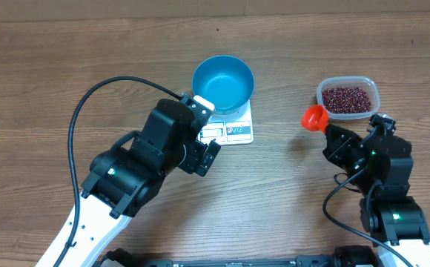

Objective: Scoop item into bowl and weigh 150g on scale
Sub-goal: 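Move the right gripper's scoop over the bean tub and lower it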

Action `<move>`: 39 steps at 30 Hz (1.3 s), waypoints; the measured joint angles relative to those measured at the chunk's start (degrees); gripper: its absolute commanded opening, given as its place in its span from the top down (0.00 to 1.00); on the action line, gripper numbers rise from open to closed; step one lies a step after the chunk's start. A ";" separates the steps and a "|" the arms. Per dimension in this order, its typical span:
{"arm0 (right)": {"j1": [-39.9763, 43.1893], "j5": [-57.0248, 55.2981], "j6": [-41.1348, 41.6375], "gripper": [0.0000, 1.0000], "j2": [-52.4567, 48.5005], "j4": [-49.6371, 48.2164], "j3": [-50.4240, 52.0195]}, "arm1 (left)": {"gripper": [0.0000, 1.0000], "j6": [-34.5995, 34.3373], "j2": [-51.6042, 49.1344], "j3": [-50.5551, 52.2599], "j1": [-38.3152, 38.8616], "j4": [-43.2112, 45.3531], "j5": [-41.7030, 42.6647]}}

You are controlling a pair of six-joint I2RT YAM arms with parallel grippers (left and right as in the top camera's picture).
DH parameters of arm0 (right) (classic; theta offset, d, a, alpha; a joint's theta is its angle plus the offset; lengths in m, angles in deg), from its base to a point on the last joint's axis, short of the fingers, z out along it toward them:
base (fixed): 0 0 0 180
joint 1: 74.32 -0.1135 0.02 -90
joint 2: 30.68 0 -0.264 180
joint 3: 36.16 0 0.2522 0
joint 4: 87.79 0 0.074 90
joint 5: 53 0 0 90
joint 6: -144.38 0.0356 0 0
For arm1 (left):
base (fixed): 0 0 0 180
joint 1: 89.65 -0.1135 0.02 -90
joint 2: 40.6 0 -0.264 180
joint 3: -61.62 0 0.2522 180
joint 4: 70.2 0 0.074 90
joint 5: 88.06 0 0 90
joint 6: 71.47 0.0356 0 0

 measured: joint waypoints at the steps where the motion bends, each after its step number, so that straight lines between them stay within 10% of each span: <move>1: 0.00 0.42 -0.46 0.96 0.00 0.13 -0.02 | 0.00 0.00 0.00 0.00 0.00 0.00 0.00; 17: 0.02 -7.06 -11.02 0.96 -9.35 23.50 -24.33 | 0.00 0.00 0.00 0.00 0.00 0.00 0.00; 39: 11.21 -13.33 -41.38 0.96 -35.19 9.38 -27.61 | 0.00 0.00 0.00 0.00 0.00 0.02 0.00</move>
